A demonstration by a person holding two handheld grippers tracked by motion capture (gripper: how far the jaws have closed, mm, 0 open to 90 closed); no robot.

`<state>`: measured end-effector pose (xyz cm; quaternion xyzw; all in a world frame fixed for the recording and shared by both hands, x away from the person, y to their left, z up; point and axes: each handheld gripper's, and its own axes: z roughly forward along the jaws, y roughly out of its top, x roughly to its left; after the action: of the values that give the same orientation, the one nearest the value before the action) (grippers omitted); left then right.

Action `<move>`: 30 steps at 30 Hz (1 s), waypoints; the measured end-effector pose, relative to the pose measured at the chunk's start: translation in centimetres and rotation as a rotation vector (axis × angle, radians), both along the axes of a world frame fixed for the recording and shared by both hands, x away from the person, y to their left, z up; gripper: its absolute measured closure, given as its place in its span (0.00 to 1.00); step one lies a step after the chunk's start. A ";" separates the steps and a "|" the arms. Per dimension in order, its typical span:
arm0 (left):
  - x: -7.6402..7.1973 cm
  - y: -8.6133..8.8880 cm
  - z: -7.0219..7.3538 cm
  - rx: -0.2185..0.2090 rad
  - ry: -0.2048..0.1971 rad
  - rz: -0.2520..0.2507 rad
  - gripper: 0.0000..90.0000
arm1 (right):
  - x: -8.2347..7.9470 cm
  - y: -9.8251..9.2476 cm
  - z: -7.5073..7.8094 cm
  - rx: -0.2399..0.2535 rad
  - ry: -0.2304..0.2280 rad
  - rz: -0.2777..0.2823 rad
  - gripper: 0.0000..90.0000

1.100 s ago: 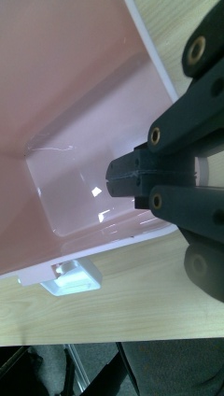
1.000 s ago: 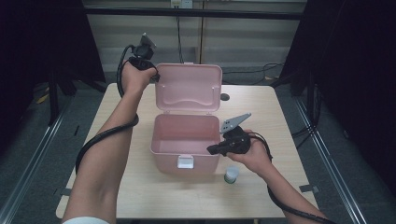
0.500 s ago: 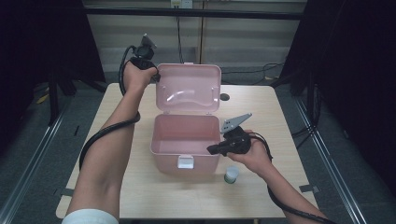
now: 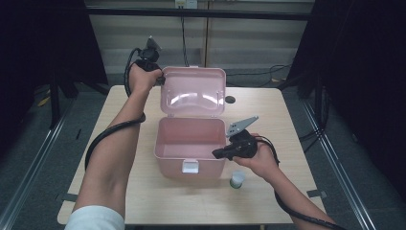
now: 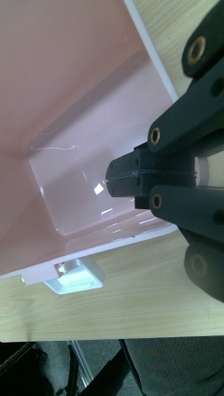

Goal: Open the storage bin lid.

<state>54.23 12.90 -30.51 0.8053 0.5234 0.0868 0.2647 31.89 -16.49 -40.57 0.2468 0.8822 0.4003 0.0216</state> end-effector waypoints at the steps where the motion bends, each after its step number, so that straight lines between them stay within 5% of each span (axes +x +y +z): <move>1: 0.1 0.0 -0.1 -0.004 0.001 0.004 0.93 | 0.0 0.0 0.0 -0.005 -0.001 -0.003 1.00; 30: 1.5 -0.2 -2.4 0.014 0.040 0.021 0.93 | 0.0 -0.2 -0.1 0.011 0.004 -0.001 1.00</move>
<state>55.77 12.68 -32.95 0.8031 0.5364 0.0772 0.2478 31.91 -16.64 -40.65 0.2482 0.8799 0.4047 0.0188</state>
